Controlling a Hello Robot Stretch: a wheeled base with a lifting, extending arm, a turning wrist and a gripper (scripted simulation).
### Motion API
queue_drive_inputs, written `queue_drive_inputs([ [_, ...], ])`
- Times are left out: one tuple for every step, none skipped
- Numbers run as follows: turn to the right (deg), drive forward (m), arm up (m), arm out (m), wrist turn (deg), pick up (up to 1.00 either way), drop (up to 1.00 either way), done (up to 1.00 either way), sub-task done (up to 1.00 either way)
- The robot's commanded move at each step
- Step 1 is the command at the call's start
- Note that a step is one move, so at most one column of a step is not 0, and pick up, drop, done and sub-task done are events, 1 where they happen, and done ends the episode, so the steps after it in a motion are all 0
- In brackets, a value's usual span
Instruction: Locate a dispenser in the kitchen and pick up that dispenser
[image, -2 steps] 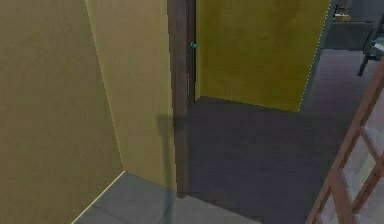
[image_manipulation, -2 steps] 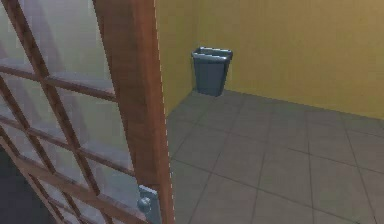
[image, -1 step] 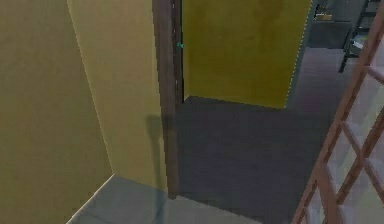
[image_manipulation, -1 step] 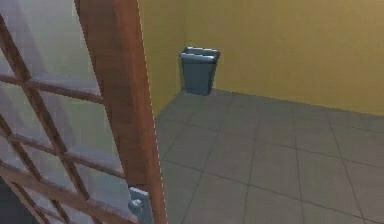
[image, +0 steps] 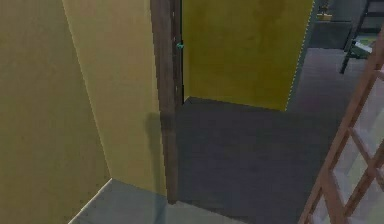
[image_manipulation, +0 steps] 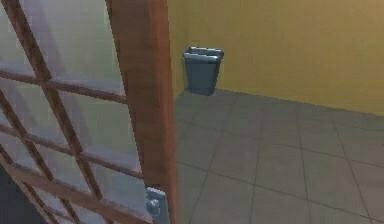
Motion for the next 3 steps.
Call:
queue_drive_inputs([
  [18.0, 0.0, 0.0, 0.0, 0.0, 0.0, 0.0, 0.0, 0.0],
  [0.0, 1.0, 0.0, 0.0, 0.0, 0.0, 0.0, 0.0, 0.0],
  [12.0, 0.0, 0.0, 0.0, 0.0, 0.0, 0.0, 0.0, 0.0],
])
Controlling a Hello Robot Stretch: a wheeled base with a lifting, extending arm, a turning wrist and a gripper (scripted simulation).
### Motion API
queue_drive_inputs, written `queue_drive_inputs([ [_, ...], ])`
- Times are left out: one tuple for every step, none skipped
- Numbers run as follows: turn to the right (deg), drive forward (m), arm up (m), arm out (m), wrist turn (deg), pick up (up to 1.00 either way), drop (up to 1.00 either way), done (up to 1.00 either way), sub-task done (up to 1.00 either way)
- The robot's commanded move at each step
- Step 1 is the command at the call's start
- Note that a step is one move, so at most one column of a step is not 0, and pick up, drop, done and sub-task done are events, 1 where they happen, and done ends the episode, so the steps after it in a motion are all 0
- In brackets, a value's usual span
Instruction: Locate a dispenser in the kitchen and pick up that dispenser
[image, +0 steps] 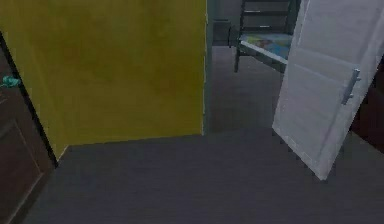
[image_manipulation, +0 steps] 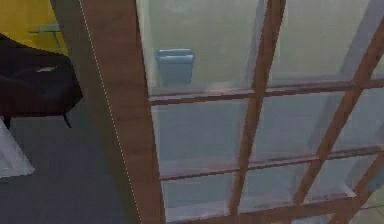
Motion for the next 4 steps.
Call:
queue_drive_inputs([
  [0.0, 0.2, 0.0, 0.0, 0.0, 0.0, 0.0, 0.0, 0.0],
  [15.0, 0.0, 0.0, 0.0, 0.0, 0.0, 0.0, 0.0, 0.0],
  [0.0, 0.35, 0.0, 0.0, 0.0, 0.0, 0.0, 0.0, 0.0],
  [45.0, 0.0, 0.0, 0.0, 0.0, 0.0, 0.0, 0.0, 0.0],
])
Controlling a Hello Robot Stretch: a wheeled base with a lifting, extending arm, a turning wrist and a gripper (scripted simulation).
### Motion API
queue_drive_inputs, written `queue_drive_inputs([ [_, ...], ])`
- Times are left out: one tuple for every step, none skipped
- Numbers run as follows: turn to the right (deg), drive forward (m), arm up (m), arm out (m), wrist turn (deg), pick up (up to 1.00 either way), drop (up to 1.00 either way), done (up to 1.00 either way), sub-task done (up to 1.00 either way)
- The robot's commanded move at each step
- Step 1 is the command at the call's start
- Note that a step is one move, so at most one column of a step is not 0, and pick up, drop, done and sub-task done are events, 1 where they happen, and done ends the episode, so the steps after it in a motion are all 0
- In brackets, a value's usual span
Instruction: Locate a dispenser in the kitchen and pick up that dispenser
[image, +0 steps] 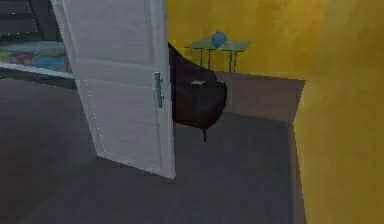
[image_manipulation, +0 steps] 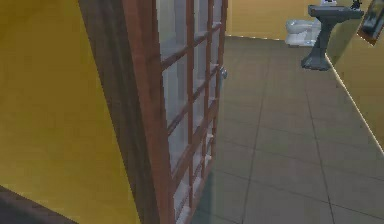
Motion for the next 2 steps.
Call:
queue_drive_inputs([
  [21.0, 0.0, 0.0, 0.0, 0.0, 0.0, 0.0, 0.0, 0.0],
  [0.0, 1.0, 0.0, 0.0, 0.0, 0.0, 0.0, 0.0, 0.0],
])
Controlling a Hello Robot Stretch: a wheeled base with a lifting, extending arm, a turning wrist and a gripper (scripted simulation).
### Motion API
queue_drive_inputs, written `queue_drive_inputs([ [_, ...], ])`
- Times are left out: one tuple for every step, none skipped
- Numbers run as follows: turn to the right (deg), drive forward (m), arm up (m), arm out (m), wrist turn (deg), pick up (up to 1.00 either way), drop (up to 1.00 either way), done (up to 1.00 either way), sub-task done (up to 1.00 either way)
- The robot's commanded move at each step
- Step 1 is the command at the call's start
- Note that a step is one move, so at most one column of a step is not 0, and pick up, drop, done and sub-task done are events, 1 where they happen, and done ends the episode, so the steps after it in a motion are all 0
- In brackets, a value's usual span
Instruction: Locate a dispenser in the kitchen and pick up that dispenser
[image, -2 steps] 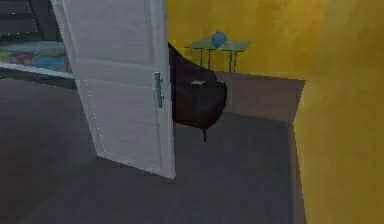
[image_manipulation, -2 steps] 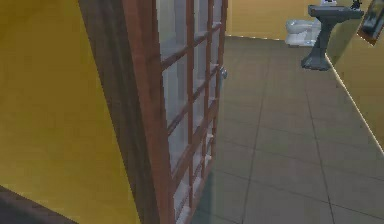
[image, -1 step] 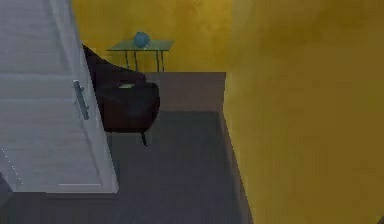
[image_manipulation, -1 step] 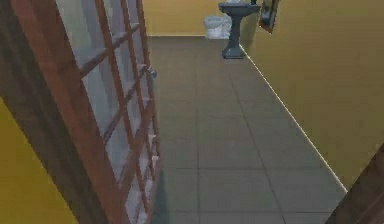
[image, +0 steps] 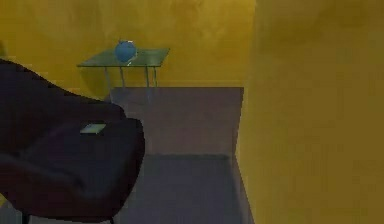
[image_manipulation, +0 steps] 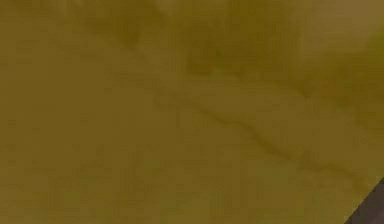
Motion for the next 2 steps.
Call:
queue_drive_inputs([
  [3.0, 0.0, 0.0, 0.0, 0.0, 0.0, 0.0, 0.0, 0.0],
  [0.0, 1.0, 0.0, 0.0, 0.0, 0.0, 0.0, 0.0, 0.0],
])
